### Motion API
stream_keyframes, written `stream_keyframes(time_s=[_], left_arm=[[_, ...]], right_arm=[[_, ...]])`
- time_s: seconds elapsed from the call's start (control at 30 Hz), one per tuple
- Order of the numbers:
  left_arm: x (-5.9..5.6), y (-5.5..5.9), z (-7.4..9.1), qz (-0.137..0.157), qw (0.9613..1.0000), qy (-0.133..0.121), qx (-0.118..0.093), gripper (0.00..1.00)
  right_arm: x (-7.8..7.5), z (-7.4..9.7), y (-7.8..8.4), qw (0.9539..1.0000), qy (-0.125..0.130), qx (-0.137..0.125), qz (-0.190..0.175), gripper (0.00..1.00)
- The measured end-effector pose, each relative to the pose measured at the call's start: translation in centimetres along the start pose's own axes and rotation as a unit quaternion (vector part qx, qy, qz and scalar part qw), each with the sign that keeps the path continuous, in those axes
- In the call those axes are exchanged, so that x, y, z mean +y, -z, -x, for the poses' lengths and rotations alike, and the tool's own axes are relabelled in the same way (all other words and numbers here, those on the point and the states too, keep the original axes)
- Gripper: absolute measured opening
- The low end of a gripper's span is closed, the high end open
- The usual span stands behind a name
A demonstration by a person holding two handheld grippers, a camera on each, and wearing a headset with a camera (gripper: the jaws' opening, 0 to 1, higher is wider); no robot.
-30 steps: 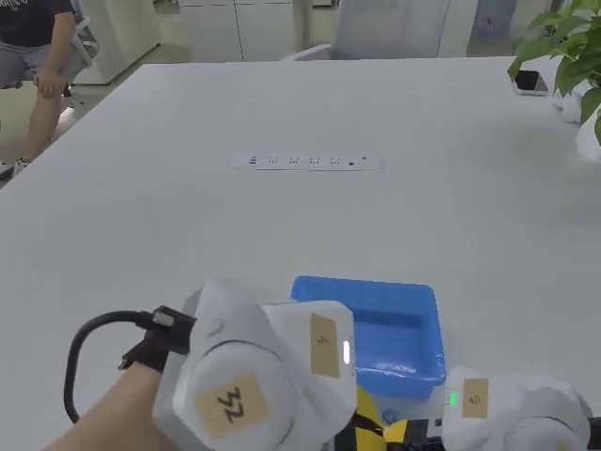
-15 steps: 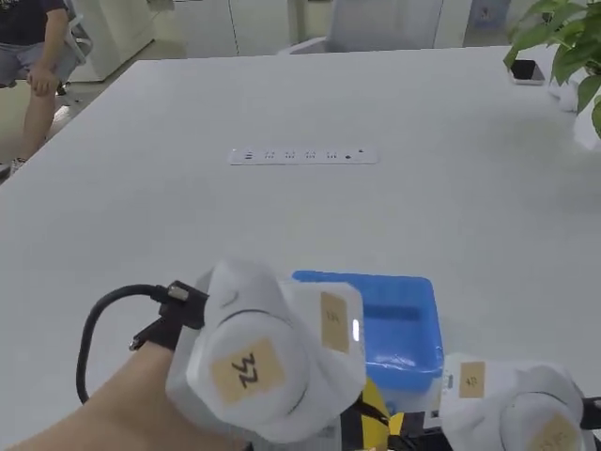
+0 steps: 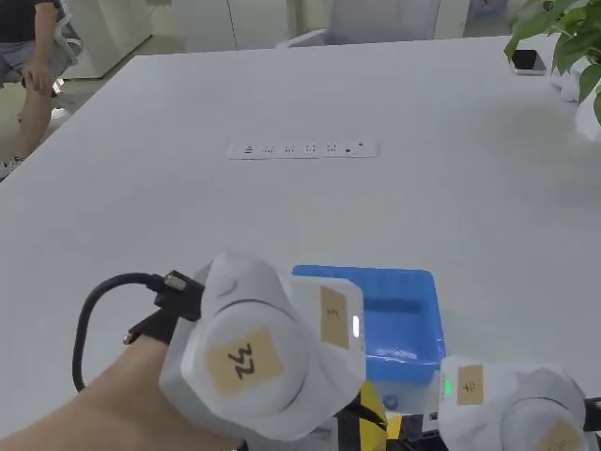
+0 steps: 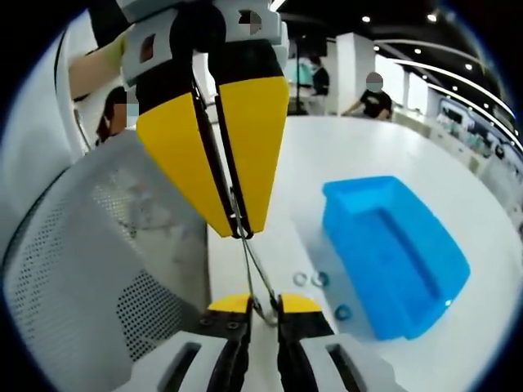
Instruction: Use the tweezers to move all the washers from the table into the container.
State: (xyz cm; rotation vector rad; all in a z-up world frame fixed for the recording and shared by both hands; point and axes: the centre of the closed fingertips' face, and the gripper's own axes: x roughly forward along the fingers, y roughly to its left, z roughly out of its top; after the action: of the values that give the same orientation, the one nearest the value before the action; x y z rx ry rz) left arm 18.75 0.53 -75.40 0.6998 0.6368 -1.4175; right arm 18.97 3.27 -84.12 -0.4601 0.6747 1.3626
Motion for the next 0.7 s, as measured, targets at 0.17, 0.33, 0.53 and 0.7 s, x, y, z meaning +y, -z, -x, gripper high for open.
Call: stream_keyframes(time_s=[0.17, 0.33, 0.53, 0.7], left_arm=[[-0.1, -0.2, 0.2, -0.001, 1.0000, 0.000, 0.003, 0.00], [-0.2, 0.0, 0.0, -0.003, 1.0000, 0.003, 0.004, 0.00], [-0.2, 0.0, 0.1, -0.006, 1.0000, 0.001, 0.004, 0.00], [-0.3, 0.3, -0.2, -0.004, 1.0000, 0.006, 0.005, 0.00]], right_arm=[[0.2, 0.2, -0.3, 1.0000, -0.001, -0.008, -0.003, 0.08], [0.4, -0.1, 0.0, 1.0000, -0.003, 0.002, 0.008, 0.08], [0.2, 0.1, -0.2, 1.0000, 0.000, -0.001, 0.007, 0.08], [0.2, -0.3, 0.8, 0.9996, 0.003, 0.022, 0.019, 0.07]])
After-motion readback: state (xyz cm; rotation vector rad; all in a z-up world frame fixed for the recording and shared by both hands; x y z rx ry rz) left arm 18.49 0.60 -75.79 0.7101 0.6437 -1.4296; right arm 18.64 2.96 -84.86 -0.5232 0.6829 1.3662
